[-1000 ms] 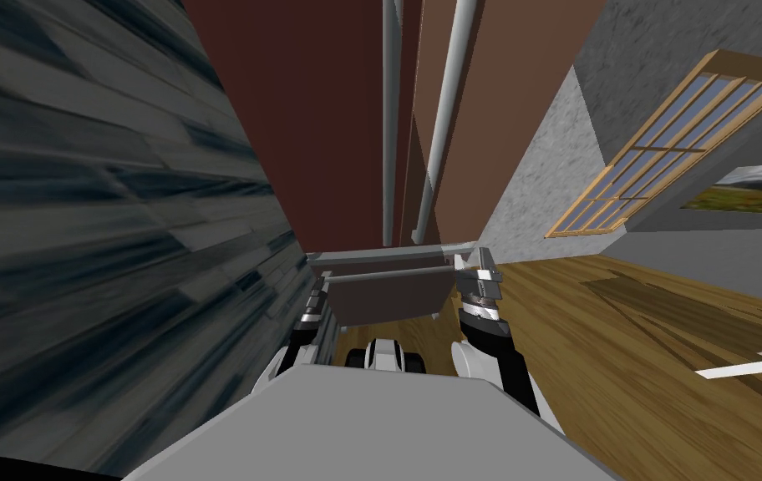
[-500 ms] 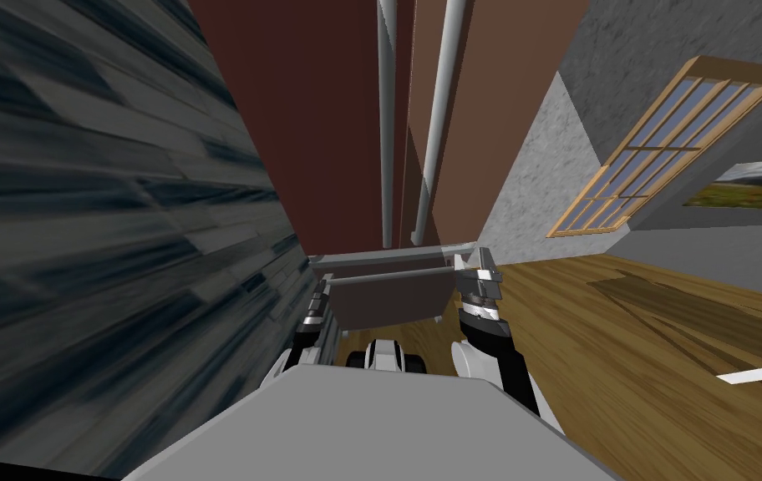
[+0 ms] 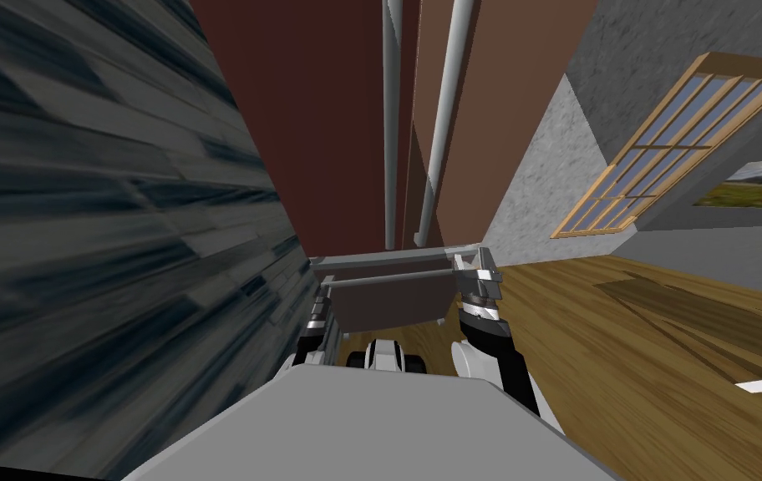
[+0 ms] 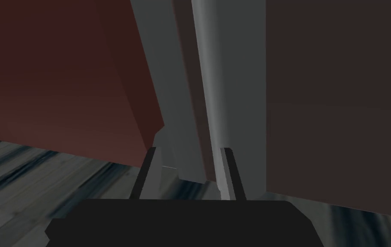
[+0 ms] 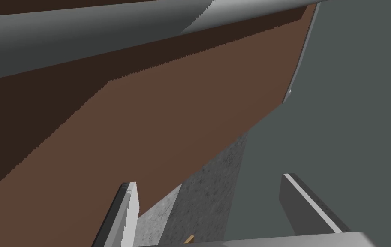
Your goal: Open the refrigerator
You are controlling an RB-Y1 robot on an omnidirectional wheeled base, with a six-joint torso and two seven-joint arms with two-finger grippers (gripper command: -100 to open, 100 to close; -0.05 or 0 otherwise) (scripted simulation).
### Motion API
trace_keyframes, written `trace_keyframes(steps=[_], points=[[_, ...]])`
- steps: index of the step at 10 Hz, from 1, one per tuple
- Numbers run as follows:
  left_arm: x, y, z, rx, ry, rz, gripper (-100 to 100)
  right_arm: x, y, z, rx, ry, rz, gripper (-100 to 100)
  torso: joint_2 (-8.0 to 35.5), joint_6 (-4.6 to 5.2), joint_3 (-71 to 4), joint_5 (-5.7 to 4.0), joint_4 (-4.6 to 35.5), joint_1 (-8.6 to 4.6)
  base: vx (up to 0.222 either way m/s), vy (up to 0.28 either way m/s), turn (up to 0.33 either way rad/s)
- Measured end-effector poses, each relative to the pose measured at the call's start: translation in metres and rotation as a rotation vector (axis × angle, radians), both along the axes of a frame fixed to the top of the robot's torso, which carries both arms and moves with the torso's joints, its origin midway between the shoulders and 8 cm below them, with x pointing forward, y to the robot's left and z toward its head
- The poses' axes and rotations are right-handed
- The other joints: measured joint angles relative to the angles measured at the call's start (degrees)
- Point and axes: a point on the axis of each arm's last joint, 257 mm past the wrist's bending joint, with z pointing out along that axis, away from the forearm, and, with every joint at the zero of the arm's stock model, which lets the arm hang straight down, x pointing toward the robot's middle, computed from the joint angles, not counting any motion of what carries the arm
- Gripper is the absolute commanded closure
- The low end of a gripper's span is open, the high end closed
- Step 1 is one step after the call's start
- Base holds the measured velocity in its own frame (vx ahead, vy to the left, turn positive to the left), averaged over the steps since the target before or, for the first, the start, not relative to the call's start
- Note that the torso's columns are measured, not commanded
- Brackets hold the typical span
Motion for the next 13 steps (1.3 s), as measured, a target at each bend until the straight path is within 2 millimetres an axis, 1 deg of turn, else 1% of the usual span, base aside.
trace_keyframes(steps=[3,5,6,8,10,11,13], points=[[-0.002,-0.009,-0.014,-0.048,0.004,0.020,-100,0.000,0.000,0.000,0.000,0.000,0.000,0,-0.04,0.08,-0.02,0.03,-0.06,-0.10,0.024,0.031,0.013],[-0.004,-0.016,-0.022,-0.088,0.011,0.037,-100,0.000,0.000,0.000,0.000,0.000,0.000,0,0.13,0.22,0.06,-0.06,0.04,-0.43,0.010,0.011,0.007],[-0.004,-0.017,-0.022,-0.090,0.011,0.038,-100,0.000,0.000,0.000,0.000,0.000,0.000,0,0.44,0.22,0.20,-0.18,0.17,-0.72,0.000,-0.005,0.015],[0.006,-0.016,-0.014,-0.086,0.008,0.035,-100,0.000,0.000,0.000,0.000,0.000,0.000,0,1.08,0.16,0.56,-0.33,0.38,-1.10,0.013,-0.008,0.016],[0.019,-0.013,-0.005,-0.083,0.008,0.033,-100,0.000,0.000,0.000,0.000,0.000,0.000,0,1.15,0.15,0.60,-0.32,0.40,-1.05,0.007,-0.009,0.008],[0.019,-0.013,-0.005,-0.083,0.011,0.033,100,0.000,0.000,0.000,0.000,0.000,0.000,0,1.12,0.15,0.58,-0.30,0.39,-1.00,-0.006,0.003,-0.017],[0.013,-0.014,-0.009,-0.086,0.002,0.034,100,0.000,0.000,0.000,0.000,0.000,0.000,0,0.94,0.17,0.51,-0.16,0.19,-0.89,-0.009,0.011,-0.015]])
